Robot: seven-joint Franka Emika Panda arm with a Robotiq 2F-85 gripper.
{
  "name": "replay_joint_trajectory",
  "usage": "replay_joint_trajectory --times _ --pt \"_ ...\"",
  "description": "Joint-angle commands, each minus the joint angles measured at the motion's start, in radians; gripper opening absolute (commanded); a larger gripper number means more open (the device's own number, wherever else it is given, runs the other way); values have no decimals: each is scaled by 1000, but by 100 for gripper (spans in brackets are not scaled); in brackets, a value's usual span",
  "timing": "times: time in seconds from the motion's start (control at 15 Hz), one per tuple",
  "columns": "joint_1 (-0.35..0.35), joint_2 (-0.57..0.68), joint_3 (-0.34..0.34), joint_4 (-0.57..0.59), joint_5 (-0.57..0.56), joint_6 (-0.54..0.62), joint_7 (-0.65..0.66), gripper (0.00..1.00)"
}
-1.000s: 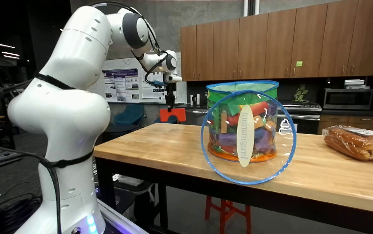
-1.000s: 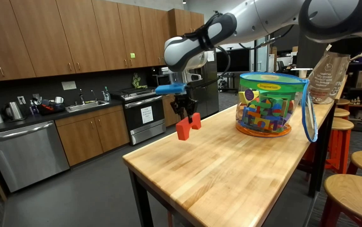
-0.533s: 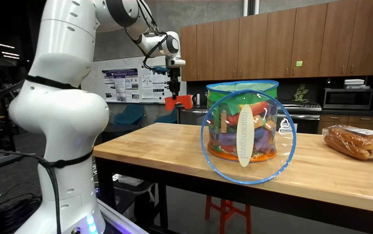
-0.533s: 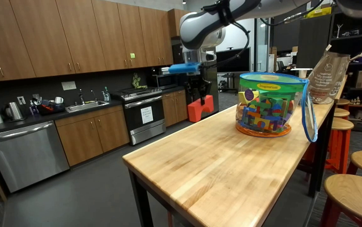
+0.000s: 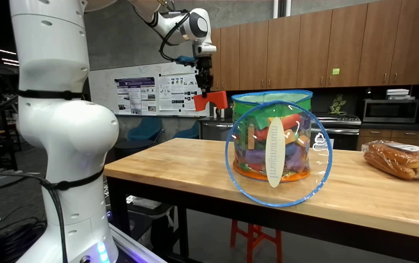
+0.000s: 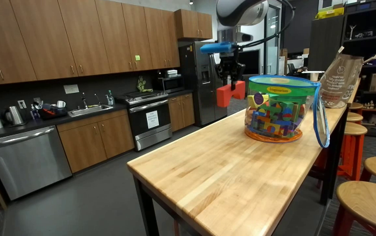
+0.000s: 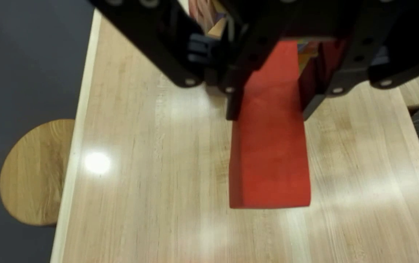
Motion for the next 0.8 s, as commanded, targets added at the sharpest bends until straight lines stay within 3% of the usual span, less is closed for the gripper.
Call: replay_joint_trajectory --times 0.0,0.27,0.73 --pt "-43 -79 3 -62 18 6 97 14" --pt "-77 -86 7 -52 -19 15 296 14" --pt "-117 -102 -4 -28 -184 -7 421 14"
